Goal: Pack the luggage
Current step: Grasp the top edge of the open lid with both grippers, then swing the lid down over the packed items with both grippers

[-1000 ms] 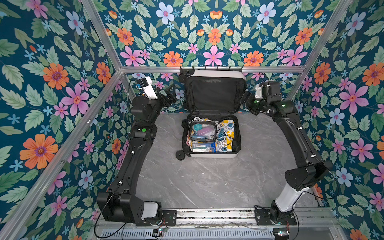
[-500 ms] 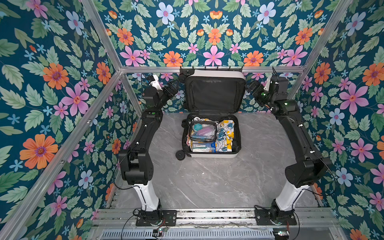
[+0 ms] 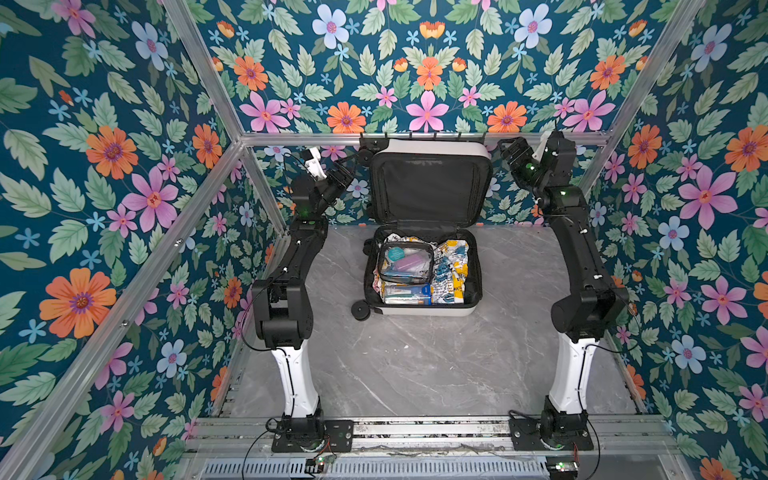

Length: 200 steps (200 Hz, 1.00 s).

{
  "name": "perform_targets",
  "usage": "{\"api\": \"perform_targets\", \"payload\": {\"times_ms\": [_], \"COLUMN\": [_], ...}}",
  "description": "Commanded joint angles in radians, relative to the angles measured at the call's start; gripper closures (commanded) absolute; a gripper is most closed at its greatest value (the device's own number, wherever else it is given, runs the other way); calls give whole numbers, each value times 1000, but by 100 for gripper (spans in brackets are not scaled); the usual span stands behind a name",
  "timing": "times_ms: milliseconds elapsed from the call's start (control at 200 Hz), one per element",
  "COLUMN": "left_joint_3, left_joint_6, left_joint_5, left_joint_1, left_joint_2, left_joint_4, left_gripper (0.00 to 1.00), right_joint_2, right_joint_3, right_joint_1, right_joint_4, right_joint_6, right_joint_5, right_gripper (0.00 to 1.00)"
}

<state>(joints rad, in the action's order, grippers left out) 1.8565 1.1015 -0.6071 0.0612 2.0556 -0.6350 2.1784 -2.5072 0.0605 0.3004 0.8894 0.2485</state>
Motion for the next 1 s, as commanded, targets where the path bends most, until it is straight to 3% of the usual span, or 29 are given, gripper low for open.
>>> {"api": "perform_targets", "payload": {"times_ms": [0,115,455,615,775,995], "left_joint_3": [43,92,175,188,83,-154], "left_joint_6": [-13,-35,-96,-92,-76,-83], "left_joint_5": [-42,-60,-61,-78,-85,-83], "left_joint_1": [7,18,55,68,69,68], "left_joint_2": [28,56,111,119,49,-114], "left_joint_4": [-14,19,127,127,34,-91], "left_gripper": [17,17,16,17,18,18], "right_joint_2": [86,148,65,72,39,-146], "right_joint_3": [-131,-181,29,15,55,332], "right_joint_1": [5,5,21,26,30,32], "right_joint_4": [50,43,-66,-44,-41,-156], "right_joint_6": [54,93,65,56,42,36], "right_joint_5": [90,132,150,179,185,158], "right_gripper": [7,9,10,12,14,14]}}
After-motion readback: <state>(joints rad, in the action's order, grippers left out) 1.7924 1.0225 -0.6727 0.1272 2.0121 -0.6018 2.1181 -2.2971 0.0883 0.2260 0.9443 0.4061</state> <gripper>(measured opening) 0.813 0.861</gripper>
